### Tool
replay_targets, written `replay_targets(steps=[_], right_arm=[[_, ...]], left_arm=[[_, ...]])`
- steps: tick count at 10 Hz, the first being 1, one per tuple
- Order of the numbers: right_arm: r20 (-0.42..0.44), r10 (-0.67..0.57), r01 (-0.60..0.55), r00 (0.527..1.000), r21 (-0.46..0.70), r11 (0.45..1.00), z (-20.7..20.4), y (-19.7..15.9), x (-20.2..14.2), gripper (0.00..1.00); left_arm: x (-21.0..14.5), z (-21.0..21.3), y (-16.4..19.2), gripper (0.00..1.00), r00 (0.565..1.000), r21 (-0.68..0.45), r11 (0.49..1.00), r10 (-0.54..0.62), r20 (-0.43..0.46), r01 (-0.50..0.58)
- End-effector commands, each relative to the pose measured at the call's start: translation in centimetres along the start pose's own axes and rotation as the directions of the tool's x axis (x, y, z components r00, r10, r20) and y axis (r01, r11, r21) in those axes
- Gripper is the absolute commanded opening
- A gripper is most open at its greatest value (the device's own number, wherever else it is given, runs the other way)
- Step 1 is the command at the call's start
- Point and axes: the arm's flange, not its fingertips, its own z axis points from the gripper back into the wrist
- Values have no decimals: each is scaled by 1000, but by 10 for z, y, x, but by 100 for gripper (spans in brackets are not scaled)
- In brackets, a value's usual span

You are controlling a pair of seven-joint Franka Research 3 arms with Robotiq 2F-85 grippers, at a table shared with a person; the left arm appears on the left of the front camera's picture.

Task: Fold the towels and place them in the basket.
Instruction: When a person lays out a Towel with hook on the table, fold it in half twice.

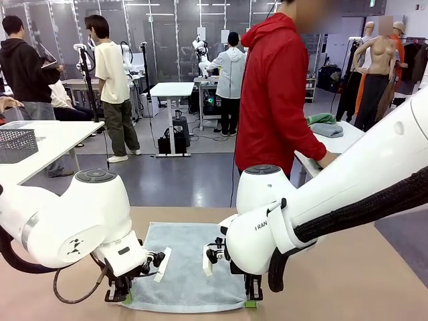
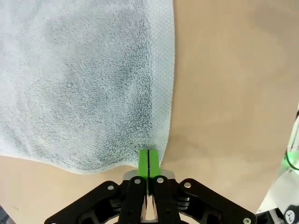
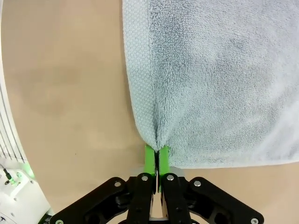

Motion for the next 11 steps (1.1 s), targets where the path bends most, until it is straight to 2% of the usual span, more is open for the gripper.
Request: replay_targets(steps=[1,3,8,9,11], right_arm=[[9,6,-6,1000,-10,1000,6,2,-1,4],[19,9,-8,1000,-29,1000,16,2,-1,4],[13,1,-1,1000,-30,1000,15,-1,1,4],[13,1,-1,1000,-30,1000,15,-1,1,4],[13,1,-1,1000,-30,1000,15,-1,1,4]], left_arm=[[0,18,-3,0,999,28,999,15,29,-16],[-3,26,-1,0,999,52,998,24,26,-25],[-5,11,-8,0,999,-8,1000,30,11,-30],[-6,8,-10,20,999,-19,999,33,17,-33],[-6,5,-10,20,999,-13,999,34,18,-34]])
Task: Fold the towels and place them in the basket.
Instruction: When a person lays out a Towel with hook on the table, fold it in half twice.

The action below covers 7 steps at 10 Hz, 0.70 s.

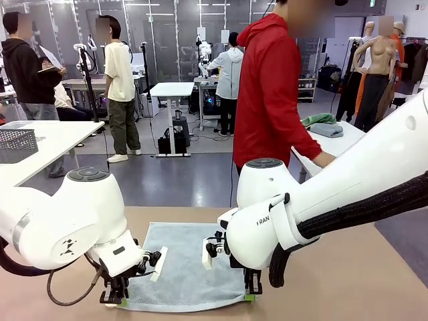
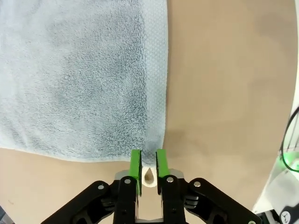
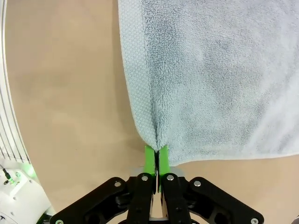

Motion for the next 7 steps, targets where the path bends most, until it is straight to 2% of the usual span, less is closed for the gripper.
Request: replay_targets(steps=[1,2,7], right_arm=[[2,0,0,1000,-4,1000,1,0,0,4],[2,0,0,1000,-4,1000,1,0,0,4],[2,0,0,1000,-4,1000,1,0,0,4]], left_arm=[[0,1,-2,24,1000,-11,1000,14,13,-13],[0,0,-1,33,1000,-14,1000,14,9,-13],[0,-12,8,33,1000,-14,1000,18,-3,-18]])
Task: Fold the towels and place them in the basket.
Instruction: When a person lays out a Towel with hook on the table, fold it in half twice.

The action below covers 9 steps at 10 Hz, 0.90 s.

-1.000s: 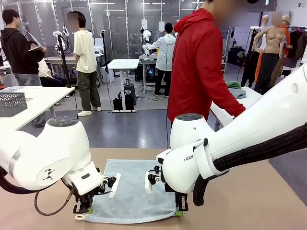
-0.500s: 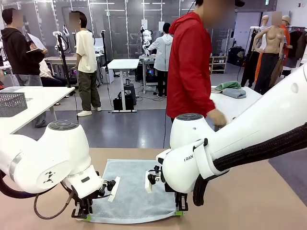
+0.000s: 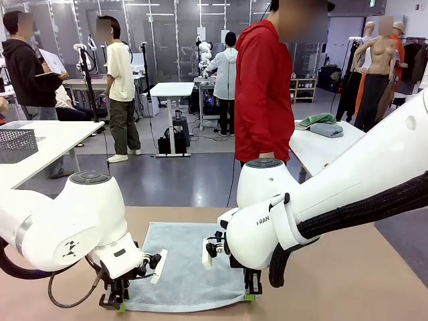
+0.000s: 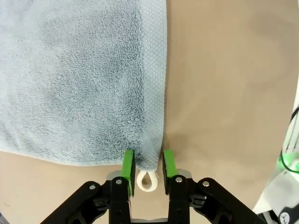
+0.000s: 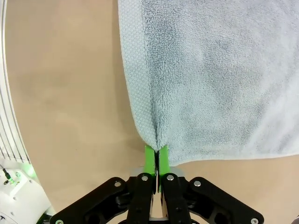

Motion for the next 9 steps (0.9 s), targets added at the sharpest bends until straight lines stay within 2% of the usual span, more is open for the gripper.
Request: replay_targets(steps=[1,2,3,4,5,6,8,9], right_arm=[[2,0,0,1000,-4,1000,1,0,0,4],[2,0,0,1000,-4,1000,1,0,0,4],[2,0,0,1000,-4,1000,1,0,0,4],[2,0,0,1000,-4,1000,1,0,0,4],[2,0,0,1000,-4,1000,1,0,0,4],[2,0,0,1000,-4,1000,1,0,0,4],[0,0,0,1000,0,1000,0,0,0,4],[10,3,-3,1000,8,1000,4,-2,0,4]], left_arm=[[1,-3,7,33,1000,12,1000,7,4,-7],[2,-3,8,14,1000,12,1000,4,-10,-4],[2,-3,8,14,1000,12,1000,4,-8,-4],[2,-2,8,0,1000,8,1000,2,-7,-2],[2,-2,9,9,1000,5,1000,-4,-18,4],[3,-1,9,0,1000,5,1000,-14,-21,14],[6,12,6,0,999,14,1000,-11,37,11],[6,19,7,0,999,14,1000,-8,39,7]])
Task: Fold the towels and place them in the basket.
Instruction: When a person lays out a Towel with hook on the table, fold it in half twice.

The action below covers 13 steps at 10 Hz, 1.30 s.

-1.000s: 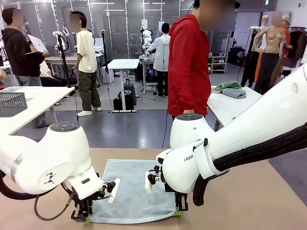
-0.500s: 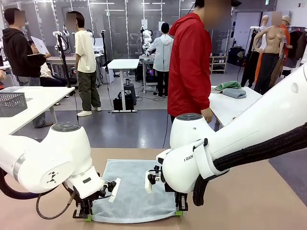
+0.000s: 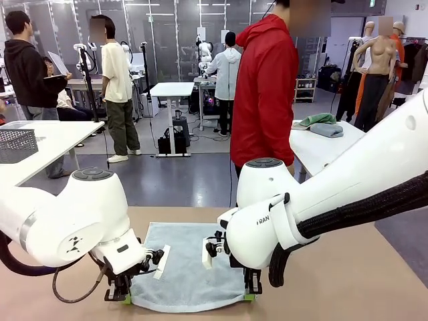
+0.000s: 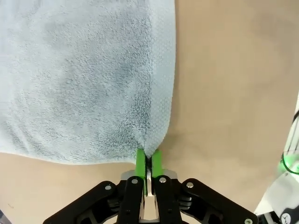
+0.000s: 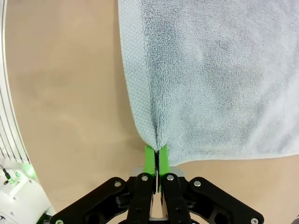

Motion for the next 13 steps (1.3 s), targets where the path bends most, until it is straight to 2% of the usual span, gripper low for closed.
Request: replay_targets(steps=[1,4,6,7,10,11,13], right_arm=[[17,3,-3,1000,-2,1000,16,-5,0,4],[25,9,-7,1000,-47,999,46,-11,8,4],[30,1,1,1000,-64,998,52,-13,10,4],[13,6,-5,1000,-82,997,50,-13,11,4],[34,4,-2,999,-65,998,53,-14,13,4],[32,8,-6,999,-68,998,53,-14,13,4],[38,31,-29,999,-43,999,66,-48,18,4]], left_arm=[[2,29,3,0,1000,32,999,2,31,-3],[0,59,10,0,1000,101,995,21,18,-22],[-2,59,11,0,999,99,994,40,17,-42],[0,57,8,0,1000,105,994,0,24,-2],[-1,61,12,0,999,115,993,15,40,-20],[-2,59,11,6,999,112,994,13,37,-17],[1,65,43,6,998,94,995,15,68,-21]])
